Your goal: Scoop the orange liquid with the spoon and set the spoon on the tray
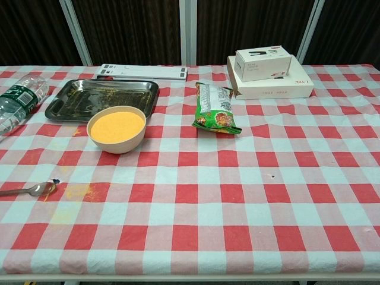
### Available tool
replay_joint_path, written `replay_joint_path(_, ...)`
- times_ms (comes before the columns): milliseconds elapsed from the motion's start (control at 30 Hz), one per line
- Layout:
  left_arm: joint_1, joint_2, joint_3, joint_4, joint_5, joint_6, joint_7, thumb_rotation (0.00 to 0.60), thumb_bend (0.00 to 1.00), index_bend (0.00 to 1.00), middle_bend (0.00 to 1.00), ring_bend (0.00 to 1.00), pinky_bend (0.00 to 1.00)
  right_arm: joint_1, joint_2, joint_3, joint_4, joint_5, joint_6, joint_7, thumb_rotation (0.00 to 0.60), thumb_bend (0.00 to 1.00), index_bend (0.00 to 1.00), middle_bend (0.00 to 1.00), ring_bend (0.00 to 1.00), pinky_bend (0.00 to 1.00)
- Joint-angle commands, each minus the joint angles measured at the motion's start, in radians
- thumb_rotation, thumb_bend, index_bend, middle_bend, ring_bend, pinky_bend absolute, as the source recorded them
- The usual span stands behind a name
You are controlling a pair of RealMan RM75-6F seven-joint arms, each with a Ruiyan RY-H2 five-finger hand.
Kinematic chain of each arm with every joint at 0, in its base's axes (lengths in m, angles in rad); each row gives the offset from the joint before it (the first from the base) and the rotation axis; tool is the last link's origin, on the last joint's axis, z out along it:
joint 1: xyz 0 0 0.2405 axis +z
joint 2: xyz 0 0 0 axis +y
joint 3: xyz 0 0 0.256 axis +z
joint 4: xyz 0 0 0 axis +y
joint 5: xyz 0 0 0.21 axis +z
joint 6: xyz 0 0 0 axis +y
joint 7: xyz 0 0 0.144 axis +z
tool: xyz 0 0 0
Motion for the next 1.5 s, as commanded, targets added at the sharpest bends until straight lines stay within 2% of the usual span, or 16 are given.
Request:
replay_joint_path(33,0.002,-0.003,-0.008,0.003,-0.003,-0.007,0.002,0.600,0.17,0.28,0.43,0.28,0.34,0.004,-0.005,0.002,-0.001,0.003,-0.003,-0.003,0.600,0.18,0.05,0.07,0.00,0.05)
replay_joint_path(267,0.007,-0.007,-0.025,0.007,0.004,-0.017,0.001,0.600,0.17,0.28,0.43,0.28,0.34,0.016,-0.014,0.008,0.008,0.011,-0.017,-0.001,0.600,0.18,0.05,0.07,0.00,0.05)
replay_joint_path(300,0.006,-0.008,-0.027,0.008,0.004,-0.020,-0.001,0.600,0.17,0.28,0.44,0.28,0.34,0.018,-0.014,0.009,0.008,0.013,-0.019,-0.001,0.600,0.18,0.05,0.07,0.00,0.05)
replay_joint_path(367,0.004,-0.013,-0.035,0.011,0.006,-0.026,-0.008,0.600,0.17,0.34,0.53,0.35,0.36,0.022,-0.015,0.011,0.011,0.016,-0.025,-0.002,0.600,0.18,0.05,0.07,0.00,0.05)
replay_joint_path(433,-0.002,-0.023,-0.040,0.018,0.008,-0.044,-0.021,0.600,0.17,0.48,0.71,0.57,0.53,0.027,-0.015,0.013,0.014,0.019,-0.032,0.000,0.600,0.18,0.05,0.07,0.00,0.05)
replay_joint_path(500,-0.010,-0.033,-0.039,0.025,0.005,-0.074,-0.037,0.600,0.17,0.52,0.78,0.66,0.69,0.032,-0.015,0.014,0.017,0.021,-0.037,0.003,0.600,0.18,0.05,0.07,0.00,0.05)
replay_joint_path(700,-0.069,-0.076,-0.037,0.027,-0.035,-0.251,-0.103,0.600,0.17,0.52,0.84,0.75,0.85,0.049,-0.017,0.019,0.027,0.033,-0.063,0.015,0.600,0.18,0.05,0.07,0.00,0.05)
replay_joint_path(833,-0.128,-0.081,-0.042,-0.007,-0.110,-0.405,-0.104,0.600,0.19,0.54,0.90,0.81,0.89,0.055,-0.018,0.019,0.033,0.035,-0.072,0.021,0.600,0.18,0.05,0.07,0.00,0.05)
replay_joint_path(1067,-0.198,-0.170,-0.061,0.046,-0.221,-0.520,-0.039,0.600,0.23,0.54,0.98,0.90,0.94,0.056,-0.016,0.019,0.042,0.049,-0.078,0.027,0.600,0.18,0.05,0.08,0.00,0.05)
replay_joint_path(1300,-0.234,-0.210,-0.062,0.057,-0.331,-0.549,0.046,0.600,0.30,0.54,1.00,0.91,0.94,0.056,-0.015,0.018,0.047,0.054,-0.078,0.034,0.600,0.18,0.05,0.08,0.00,0.05)
replay_joint_path(1500,-0.244,-0.216,-0.063,0.055,-0.367,-0.541,0.063,0.600,0.38,0.54,1.00,0.91,0.94,0.055,-0.017,0.016,0.053,0.056,-0.079,0.039,0.600,0.18,0.05,0.08,0.00,0.05)
